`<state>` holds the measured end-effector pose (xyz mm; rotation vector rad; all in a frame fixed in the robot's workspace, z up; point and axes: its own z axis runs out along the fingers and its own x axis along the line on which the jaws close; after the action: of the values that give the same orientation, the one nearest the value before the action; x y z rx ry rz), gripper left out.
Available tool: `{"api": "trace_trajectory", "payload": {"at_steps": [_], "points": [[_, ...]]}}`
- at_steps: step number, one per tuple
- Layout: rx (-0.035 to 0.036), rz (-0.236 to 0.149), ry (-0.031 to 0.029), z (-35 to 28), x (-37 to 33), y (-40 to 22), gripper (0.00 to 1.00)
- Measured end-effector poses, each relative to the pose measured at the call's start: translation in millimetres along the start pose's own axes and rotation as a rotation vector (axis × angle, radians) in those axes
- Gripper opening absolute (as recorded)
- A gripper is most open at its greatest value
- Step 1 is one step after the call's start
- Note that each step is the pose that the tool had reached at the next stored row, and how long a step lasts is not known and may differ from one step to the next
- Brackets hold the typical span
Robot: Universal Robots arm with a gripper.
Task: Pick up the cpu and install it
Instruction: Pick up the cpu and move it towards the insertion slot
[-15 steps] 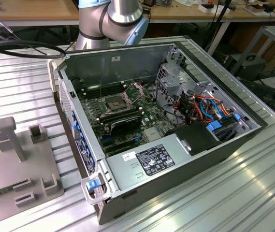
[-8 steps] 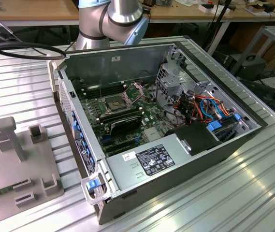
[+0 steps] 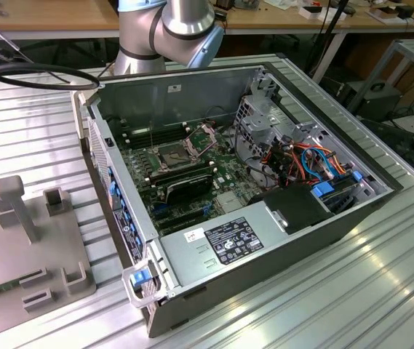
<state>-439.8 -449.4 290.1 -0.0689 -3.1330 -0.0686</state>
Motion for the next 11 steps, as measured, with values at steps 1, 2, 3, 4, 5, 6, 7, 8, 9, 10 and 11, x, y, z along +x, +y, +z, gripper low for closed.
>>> {"api": "trace_trajectory", "payload": {"at_steps": [1,2,3,4,5,6,7,8,9,10,11], "points": [[0.0000,0.000,-0.0001,0.0,0.0,0.0,0.11],[0.0000,0.000,0.0000,0.0,0.0,0.0,0.11],[0.0000,0.000,-0.0001,0.3,0.0,0.0,0.11],[-0.0004,0.000,-0.0005,1.2,-0.1,0.0,0.11],[-0.0005,0.000,-0.0004,2.3,0.0,-0.1,0.11],[-0.0003,0.000,-0.0001,4.4,0.0,-0.3,0.11],[-0.0004,0.000,-0.0002,6.2,0.0,-0.4,0.11],[-0.0004,0.000,-0.0001,8.6,-0.1,-0.7,0.11],[-0.0003,0.000,0.0000,10.1,-0.2,-1.5,0.11],[-0.0003,0.000,0.0000,11.4,-0.2,-2.2,0.11],[-0.0002,0.000,0.0001,12.7,-0.2,-3.0,0.11]]}}
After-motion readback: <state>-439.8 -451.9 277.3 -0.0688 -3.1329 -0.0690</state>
